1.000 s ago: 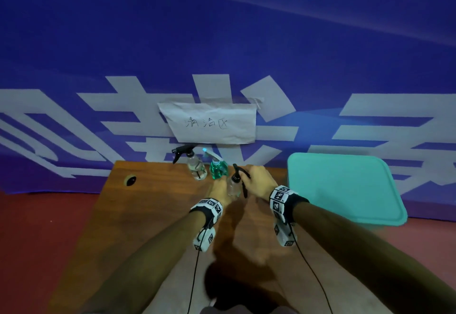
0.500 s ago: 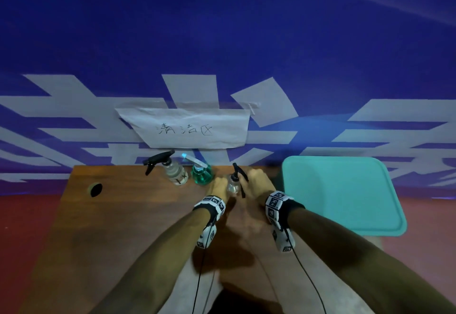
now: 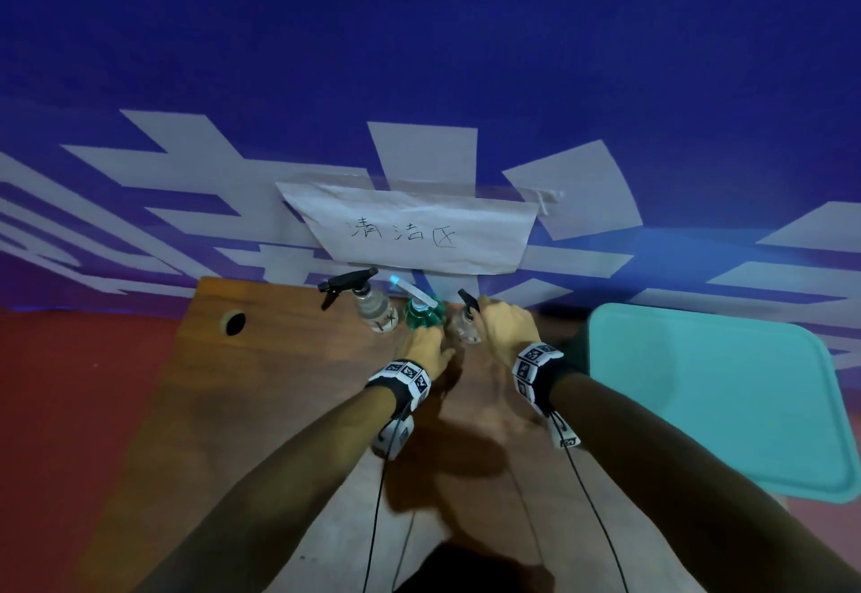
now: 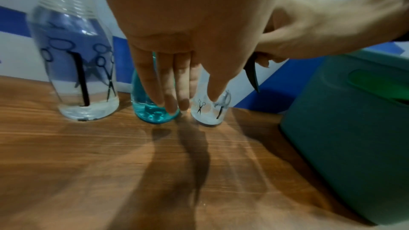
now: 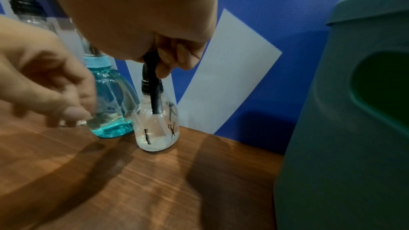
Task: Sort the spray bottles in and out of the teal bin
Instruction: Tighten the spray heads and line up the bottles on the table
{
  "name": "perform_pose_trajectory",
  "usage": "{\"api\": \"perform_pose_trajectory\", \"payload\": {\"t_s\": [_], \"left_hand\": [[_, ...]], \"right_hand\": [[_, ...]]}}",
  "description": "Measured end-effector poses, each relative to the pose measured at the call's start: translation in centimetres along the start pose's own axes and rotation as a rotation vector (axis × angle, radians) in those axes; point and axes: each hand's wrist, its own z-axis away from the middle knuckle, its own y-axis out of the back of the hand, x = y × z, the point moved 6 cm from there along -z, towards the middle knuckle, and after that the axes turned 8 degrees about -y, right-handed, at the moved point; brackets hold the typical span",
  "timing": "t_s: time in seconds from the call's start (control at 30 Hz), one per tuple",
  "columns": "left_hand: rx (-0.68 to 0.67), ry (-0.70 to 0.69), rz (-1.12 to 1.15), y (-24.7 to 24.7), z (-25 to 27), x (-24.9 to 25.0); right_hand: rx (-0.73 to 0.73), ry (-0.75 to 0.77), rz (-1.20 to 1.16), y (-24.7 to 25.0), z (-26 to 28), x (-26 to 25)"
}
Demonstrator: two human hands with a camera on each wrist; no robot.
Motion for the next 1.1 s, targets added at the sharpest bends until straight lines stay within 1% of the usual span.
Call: {"api": "perform_pose_trajectory", "payload": {"t_s": [0.13, 0.27, 0.33, 0.37, 0.4, 0.47, 0.5, 0.53, 0.57, 0.6, 0.63, 0.73, 0.8, 0.97, 1.03, 1.1], "left_hand": [[0.058, 0.146, 0.108, 0.3, 0.3, -3.2], [0.148, 0.216, 0.331, 2.0, 1.6, -5.1], [0.208, 0.273, 0.418, 3.0, 2.4, -6.2], [0.239, 0.312, 0.454, 3.5, 2.7, -7.0], [0.270, 0.340, 0.491, 3.8, 2.9, -7.9], [0.295, 0.365, 0.556, 4.2, 3.0, -9.4], [0.329, 0.372, 0.600, 4.3, 2.6, -10.2], [0.365, 0.368, 0.638, 4.5, 2.5, -10.8], [0.414, 0.351, 0.674, 5.0, 2.4, -11.1], [0.445, 0.312, 0.707, 5.3, 2.0, -11.5], [0.465, 0.260, 0.727, 5.8, 1.6, -11.4], [0.412, 0.186, 0.763, 6.9, 1.5, -10.5], [0.386, 0.166, 0.738, 7.6, 1.8, -10.2], [0.431, 0.102, 0.650, 8.3, 1.5, -11.3], [0.429, 0.076, 0.613, 8.1, 1.0, -11.9], [0.412, 0.060, 0.593, 8.2, 0.9, -12.0]], "right_hand": [[0.007, -0.006, 0.104, -0.2, -0.4, 0.0], [-0.025, -0.017, 0.142, -0.2, -0.3, -0.1], [0.008, -0.027, 0.167, 0.3, -0.3, -0.3], [0.055, -0.017, 0.179, 0.8, -0.3, -0.5], [0.109, 0.019, 0.190, 1.3, -0.2, -1.1], [0.251, 0.176, 0.176, 2.5, 0.5, -3.3], [0.305, 0.258, 0.135, 3.0, 0.9, -4.7], [0.325, 0.320, 0.072, 3.5, 1.4, -6.2], [0.309, 0.349, 0.000, 3.7, 1.6, -7.7], [0.273, 0.347, -0.069, 3.7, 1.5, -9.1], [0.205, 0.325, -0.131, 3.5, 1.3, -10.3], [-0.037, 0.270, -0.256, 1.4, -0.2, -12.9], [-0.121, 0.249, -0.301, 0.0, -1.4, -13.9], [-0.136, 0.131, -0.489, -1.9, -3.5, -15.0], [-0.101, 0.122, -0.553, -2.0, -4.0, -15.6], [-0.079, 0.092, -0.566, -2.1, -4.4, -16.1]]}}
